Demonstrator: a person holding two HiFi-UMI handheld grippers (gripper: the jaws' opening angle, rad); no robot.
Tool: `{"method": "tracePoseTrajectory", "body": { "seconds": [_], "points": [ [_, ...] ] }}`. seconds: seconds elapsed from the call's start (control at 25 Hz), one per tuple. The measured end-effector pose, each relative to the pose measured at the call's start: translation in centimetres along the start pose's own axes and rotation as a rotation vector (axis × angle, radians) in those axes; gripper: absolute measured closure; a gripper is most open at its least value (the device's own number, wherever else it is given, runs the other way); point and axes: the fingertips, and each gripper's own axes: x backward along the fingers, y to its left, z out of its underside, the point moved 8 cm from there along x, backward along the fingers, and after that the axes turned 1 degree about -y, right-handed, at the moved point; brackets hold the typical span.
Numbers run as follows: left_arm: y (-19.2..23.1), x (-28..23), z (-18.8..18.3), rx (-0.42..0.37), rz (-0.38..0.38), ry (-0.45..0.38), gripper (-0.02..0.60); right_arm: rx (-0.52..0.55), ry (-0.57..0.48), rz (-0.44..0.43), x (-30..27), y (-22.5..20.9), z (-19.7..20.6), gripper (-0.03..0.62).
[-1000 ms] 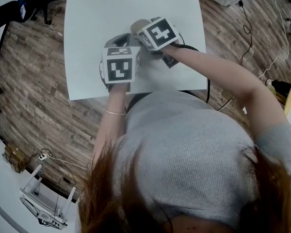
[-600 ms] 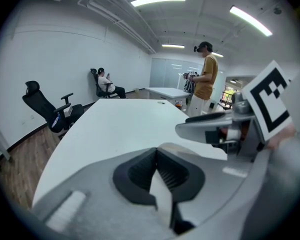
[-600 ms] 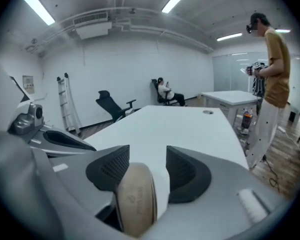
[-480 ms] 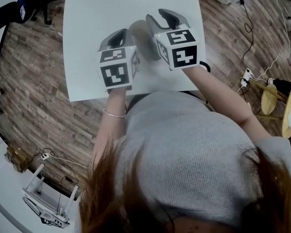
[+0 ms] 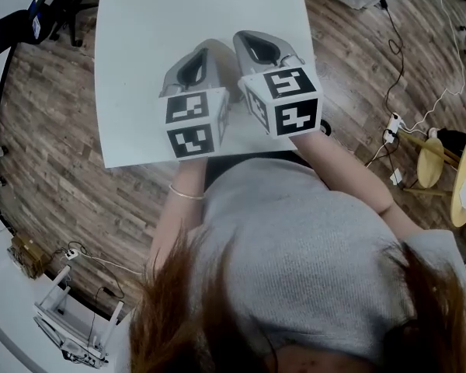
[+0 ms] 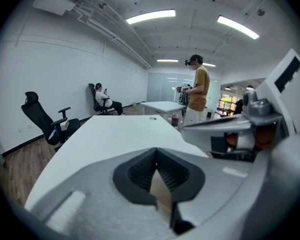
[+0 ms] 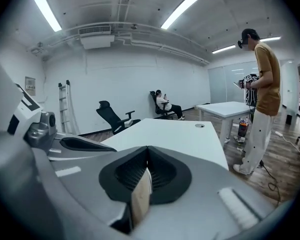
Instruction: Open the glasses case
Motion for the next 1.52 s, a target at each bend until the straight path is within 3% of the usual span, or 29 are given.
{"method": "tracePoseTrajectory", "body": {
  "seconds": [0.2,0.36,0.64,0.8,1.12,1.28,1.52],
  "points": [
    [-2.5,0.9,1.4,-0.022,-0.023,-0.014,0.581,0.117,-0.047,-0.017,1.2,-1.0,1.5,0.589],
    [-2.8,2.0,2.2,0.006,-0.016,-0.001,0.581,0.074,-0.021,-0.044,1.9,-0.4,2.5,0.589],
    [-4.0,6.1,2.1,-0.009,0.010,-0.057,0.581,0.046,-0.053,-0.038,4.9,3.0,2.4,0.589],
    [-5.6,10.3,4.0,-0.015,0.021,-0.090,0.581,0.028,-0.078,-0.027,8.6,5.5,3.7,0.589],
    [-8.3,22.2,11.9,-0.008,0.064,-0.078,0.581,0.001,-0.107,0.027,19.2,14.3,9.5,0.589],
    [-10.3,26.8,13.7,-0.025,0.096,-0.096,0.581,-0.019,-0.084,0.031,23.2,17.7,12.0,0.589],
    [-14.1,30.6,15.2,-0.034,0.119,-0.137,0.581,0.010,-0.091,0.020,28.9,19.2,13.8,0.589]
  ]
}}
